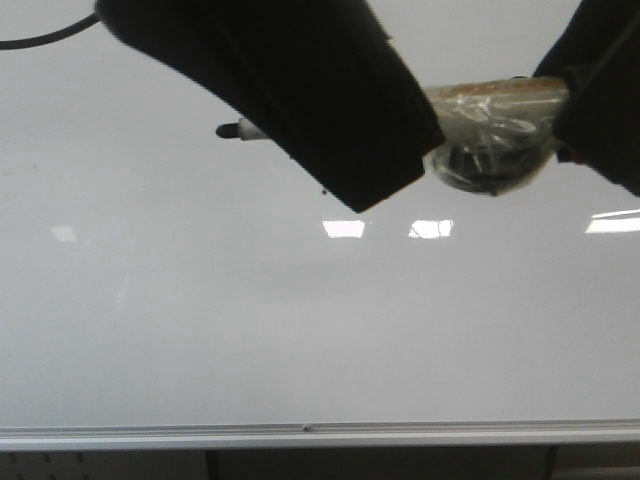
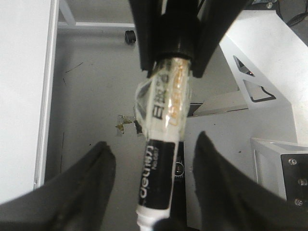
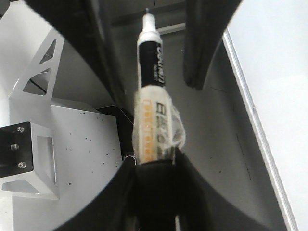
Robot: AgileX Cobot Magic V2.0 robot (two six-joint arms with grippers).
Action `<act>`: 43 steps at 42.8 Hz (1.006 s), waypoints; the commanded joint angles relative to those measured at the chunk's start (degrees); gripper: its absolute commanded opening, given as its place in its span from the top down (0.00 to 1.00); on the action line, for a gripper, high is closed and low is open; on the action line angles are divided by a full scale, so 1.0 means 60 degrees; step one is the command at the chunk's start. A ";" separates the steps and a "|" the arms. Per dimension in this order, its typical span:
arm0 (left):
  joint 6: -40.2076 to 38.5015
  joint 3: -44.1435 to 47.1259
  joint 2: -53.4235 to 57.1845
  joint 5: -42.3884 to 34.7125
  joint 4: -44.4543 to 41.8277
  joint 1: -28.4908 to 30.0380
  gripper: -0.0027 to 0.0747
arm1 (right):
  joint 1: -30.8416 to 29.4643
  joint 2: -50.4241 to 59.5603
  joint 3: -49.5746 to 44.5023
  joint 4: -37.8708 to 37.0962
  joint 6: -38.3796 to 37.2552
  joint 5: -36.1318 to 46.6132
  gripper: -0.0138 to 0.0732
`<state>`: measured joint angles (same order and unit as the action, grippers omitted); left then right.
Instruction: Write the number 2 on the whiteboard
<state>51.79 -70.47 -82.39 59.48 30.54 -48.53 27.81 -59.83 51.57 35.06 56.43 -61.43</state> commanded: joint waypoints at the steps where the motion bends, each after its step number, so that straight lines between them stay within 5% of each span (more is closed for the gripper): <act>1: 0.0035 -0.0341 0.0272 -0.0203 0.0374 -0.0094 0.73 | 0.0025 0.0181 0.0319 0.0487 0.0128 0.0128 0.86; 9: 0.0035 -0.0341 0.0272 -0.0203 0.0374 -0.0094 0.92 | 0.0016 0.0181 0.0319 0.0487 0.0128 0.0136 0.81; 21: -0.0138 -0.0346 0.0272 -0.0134 0.0117 -0.0094 0.96 | -0.0105 0.0228 0.0384 -0.0211 -0.0247 0.0062 0.26; 32: -0.4020 -0.1037 0.0350 0.0039 -0.3852 -0.0075 0.96 | -0.1077 0.1081 0.0729 -0.3350 -0.3541 -0.0719 0.31; 43: -0.9739 -0.1511 0.0844 0.0765 -0.9168 0.0218 0.96 | -0.1768 0.1998 0.0688 -0.4481 -0.5743 -0.0718 0.36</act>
<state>2.68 -77.42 -80.88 64.60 -16.08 -48.25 18.17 -49.47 53.95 8.86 24.46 -67.71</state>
